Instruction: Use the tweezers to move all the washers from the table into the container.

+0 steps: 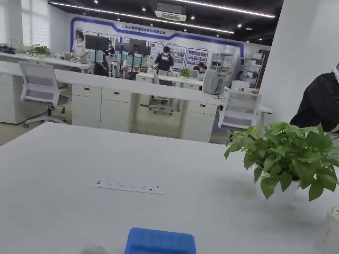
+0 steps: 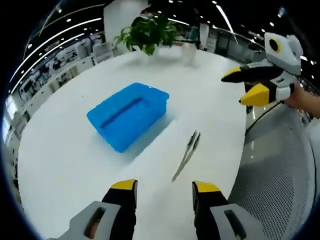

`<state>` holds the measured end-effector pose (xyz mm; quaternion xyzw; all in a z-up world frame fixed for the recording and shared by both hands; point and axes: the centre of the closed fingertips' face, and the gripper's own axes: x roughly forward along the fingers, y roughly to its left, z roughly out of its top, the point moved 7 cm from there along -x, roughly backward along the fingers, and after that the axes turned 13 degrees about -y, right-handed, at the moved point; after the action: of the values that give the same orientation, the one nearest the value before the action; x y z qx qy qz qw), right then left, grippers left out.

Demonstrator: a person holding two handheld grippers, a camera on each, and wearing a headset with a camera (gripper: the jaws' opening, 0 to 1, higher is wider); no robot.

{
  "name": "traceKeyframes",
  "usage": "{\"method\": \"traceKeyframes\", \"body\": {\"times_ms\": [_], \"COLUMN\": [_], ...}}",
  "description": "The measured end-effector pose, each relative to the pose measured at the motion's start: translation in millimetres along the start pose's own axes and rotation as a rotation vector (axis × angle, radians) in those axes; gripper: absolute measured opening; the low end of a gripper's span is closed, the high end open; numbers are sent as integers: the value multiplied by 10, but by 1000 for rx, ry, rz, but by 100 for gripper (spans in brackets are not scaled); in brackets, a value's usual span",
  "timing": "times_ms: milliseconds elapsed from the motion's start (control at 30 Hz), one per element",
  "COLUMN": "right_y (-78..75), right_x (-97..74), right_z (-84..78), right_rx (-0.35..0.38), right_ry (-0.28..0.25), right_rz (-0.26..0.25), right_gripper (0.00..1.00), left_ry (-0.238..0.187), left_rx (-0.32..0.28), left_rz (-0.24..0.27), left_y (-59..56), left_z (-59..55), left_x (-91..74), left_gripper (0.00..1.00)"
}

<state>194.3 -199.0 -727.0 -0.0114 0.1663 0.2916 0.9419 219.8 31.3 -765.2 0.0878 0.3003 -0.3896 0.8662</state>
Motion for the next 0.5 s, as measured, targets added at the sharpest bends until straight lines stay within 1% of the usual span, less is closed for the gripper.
{"method": "traceKeyframes", "body": {"times_ms": [33,67,100,167,200,233,267,333,367,400,433,467,500], "right_y": [-4,-13,-20,-32,-35,-38,-42,-60,-69,-75,-76,-79,-83], "right_x": [-3,-5,-7,-13,-20,-26,-34,-56,-80,-90,-104,-126,-143], "right_z": [-3,-12,-13,4,10,16,18,29,47,62,70,82,90], "right_rx": [2,4,4,6,6,4,4,2,8,20,28,34,31], "right_ry": [-1,0,-1,-8,-12,-16,-16,-20,-26,-36,-36,-38,-44], "right_rz": [-2,-11,-19,-35,-39,-42,-47,-66,-76,-89,-91,-97,-106], "right_gripper": [48,50,54,59,61,63,66,72,74,79,83,86,88], "left_ry": [-27,-54,-76,-86,-111,-119,-129,-129,-134,-143,-150,-149,-151], "left_rx": [-18,-48,-57,-66,-75,-81,-101,-128,-147,-151,-154,-157,-160], "left_rz": [-1,25,51,77,116,134,158,169,192,215,238,245,275], "left_y": [-1,-1,10,-24,-27,-34,-46,-64,-64,-60,-61,-61,-55], "left_z": [11,11,8,-21,-32,-43,-71,-114,-135,-145,-155,-160,-168], "left_x": [-50,-143,-195,-329,-394,-435,-496,-573,-625,-661,-710,-725,-781], "left_gripper": [46,49,54,67,73,81,85,89,89,92,96,99,99]}}
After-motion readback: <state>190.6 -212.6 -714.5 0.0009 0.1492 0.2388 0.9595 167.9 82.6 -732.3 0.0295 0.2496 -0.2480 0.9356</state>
